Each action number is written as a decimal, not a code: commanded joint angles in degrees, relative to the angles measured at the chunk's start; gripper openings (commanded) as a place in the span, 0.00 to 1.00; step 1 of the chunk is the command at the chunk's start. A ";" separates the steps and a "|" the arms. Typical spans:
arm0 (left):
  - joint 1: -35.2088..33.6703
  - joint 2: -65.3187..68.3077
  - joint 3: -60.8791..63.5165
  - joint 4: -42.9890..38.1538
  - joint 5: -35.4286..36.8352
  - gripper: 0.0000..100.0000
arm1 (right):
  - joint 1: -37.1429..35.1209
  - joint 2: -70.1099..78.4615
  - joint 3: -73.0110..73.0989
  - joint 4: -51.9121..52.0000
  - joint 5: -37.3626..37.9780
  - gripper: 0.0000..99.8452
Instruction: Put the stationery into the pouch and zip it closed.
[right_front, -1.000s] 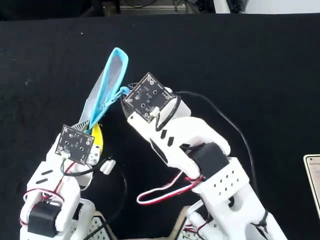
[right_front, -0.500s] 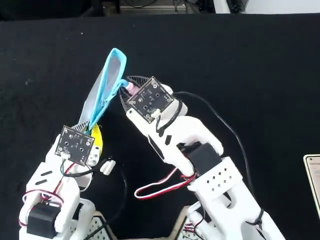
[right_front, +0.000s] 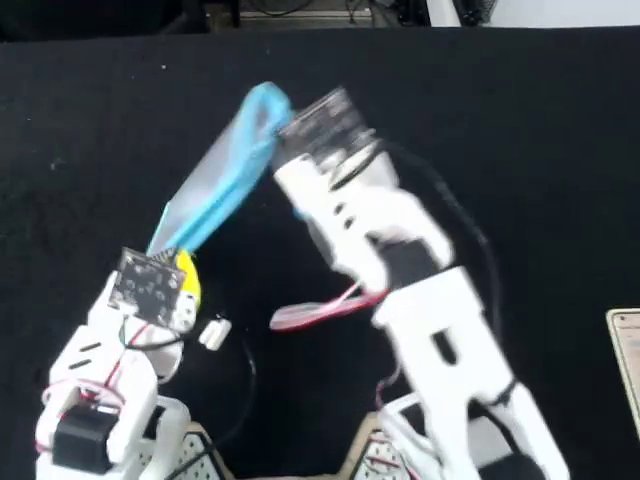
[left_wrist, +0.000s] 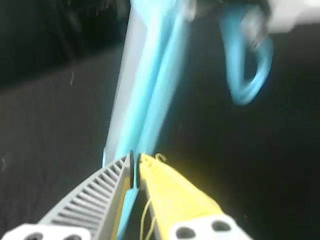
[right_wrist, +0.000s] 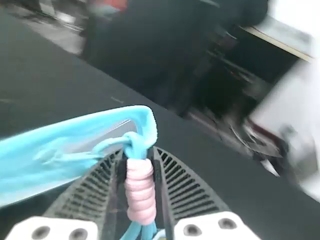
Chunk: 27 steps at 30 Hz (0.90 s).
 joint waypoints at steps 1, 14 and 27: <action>-0.04 -0.70 -1.63 -0.44 -0.70 0.03 | 2.02 0.31 -4.35 -1.85 -0.44 0.01; -0.57 -0.70 -1.71 -0.53 -0.70 0.13 | -0.70 -0.48 -5.23 1.41 -0.18 0.01; 8.40 -0.62 -13.76 3.52 3.08 0.19 | -16.88 -9.80 -19.21 23.91 0.00 0.01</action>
